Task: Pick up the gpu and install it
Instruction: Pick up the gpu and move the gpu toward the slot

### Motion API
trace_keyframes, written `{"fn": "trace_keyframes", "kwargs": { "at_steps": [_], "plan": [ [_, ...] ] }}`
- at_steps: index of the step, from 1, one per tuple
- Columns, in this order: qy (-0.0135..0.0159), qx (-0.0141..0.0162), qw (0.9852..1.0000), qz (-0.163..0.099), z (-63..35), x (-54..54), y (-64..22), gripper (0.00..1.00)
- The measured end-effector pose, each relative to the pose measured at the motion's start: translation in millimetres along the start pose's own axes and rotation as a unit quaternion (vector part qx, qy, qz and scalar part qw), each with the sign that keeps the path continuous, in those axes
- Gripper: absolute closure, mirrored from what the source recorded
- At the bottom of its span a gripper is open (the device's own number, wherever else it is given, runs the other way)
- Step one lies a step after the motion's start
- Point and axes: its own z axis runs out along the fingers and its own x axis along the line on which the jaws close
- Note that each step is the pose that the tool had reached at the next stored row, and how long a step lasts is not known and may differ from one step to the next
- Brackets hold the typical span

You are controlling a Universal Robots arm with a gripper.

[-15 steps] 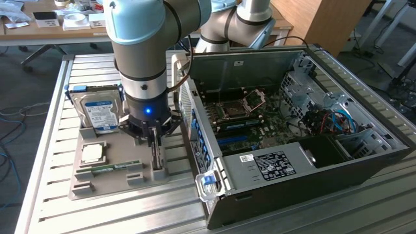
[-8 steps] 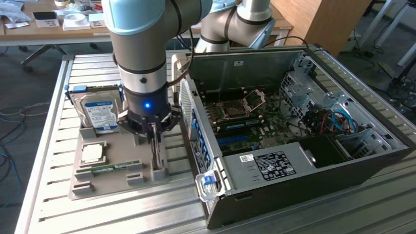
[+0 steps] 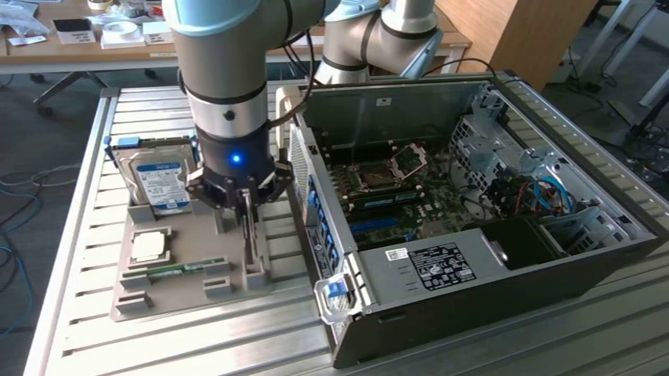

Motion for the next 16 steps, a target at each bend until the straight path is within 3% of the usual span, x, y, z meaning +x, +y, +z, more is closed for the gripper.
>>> {"fn": "trace_keyframes", "kwargs": {
  "at_steps": [11,16],
  "plan": [
    [0.0001,-0.0001,1.0,-0.002,-35.2,-0.6,1.6,0.73],
    [0.0001,-0.0001,1.0,-0.002,-56.0,-1.0,2.5,0.73]
  ]
}}
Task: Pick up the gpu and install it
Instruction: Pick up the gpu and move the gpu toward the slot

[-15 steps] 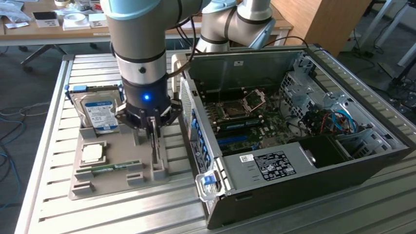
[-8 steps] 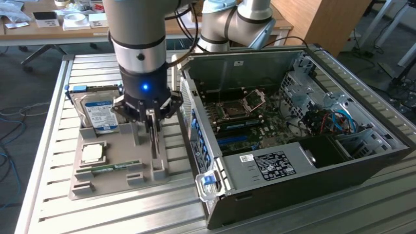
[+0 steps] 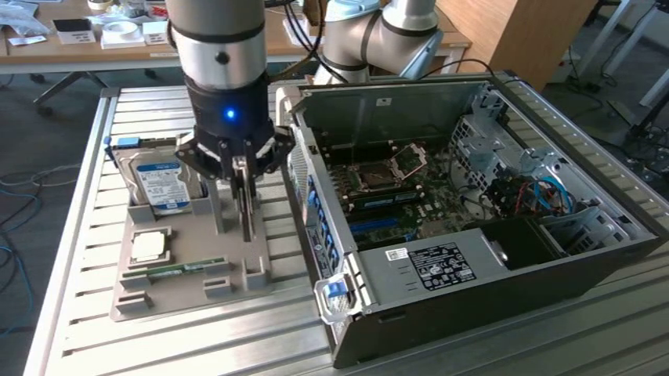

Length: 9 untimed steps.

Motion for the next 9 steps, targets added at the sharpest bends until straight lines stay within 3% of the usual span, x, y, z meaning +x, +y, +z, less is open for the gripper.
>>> {"fn": "trace_keyframes", "kwargs": {
  "at_steps": [9],
  "plan": [
    [0.0,-0.0001,1.0,0.0,-34.4,-0.6,1.5,0.73]
  ]
}}
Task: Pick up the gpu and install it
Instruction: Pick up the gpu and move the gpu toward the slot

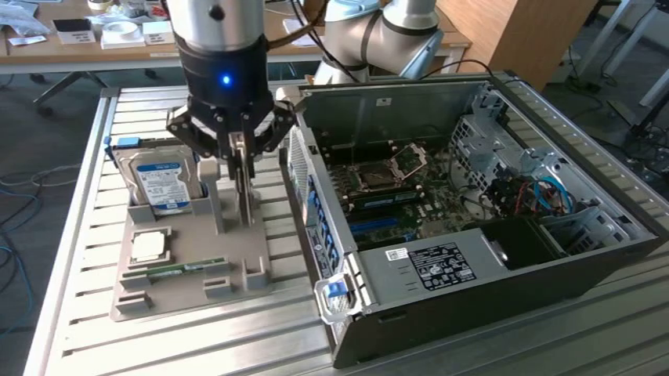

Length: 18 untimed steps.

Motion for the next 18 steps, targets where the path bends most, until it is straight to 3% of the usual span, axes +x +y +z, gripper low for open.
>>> {"fn": "trace_keyframes", "kwargs": {
  "at_steps": [8,18],
  "plan": [
    [0.0,0.0,1.0,0.0,-26.5,-0.4,1.2,0.73],
    [0.0,-0.0001,1.0,-0.001,-49.4,-0.9,2.3,0.73]
  ]
}}
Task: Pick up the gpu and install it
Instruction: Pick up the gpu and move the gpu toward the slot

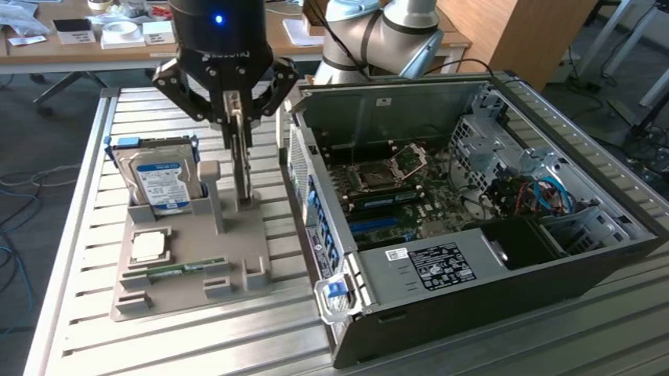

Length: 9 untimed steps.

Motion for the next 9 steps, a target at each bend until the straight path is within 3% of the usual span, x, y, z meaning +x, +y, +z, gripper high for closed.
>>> {"fn": "trace_keyframes", "kwargs": {
  "at_steps": [9],
  "plan": [
    [-0.0001,-0.0001,1.0,0.0,-18.6,-0.3,0.8,0.73]
  ]
}}
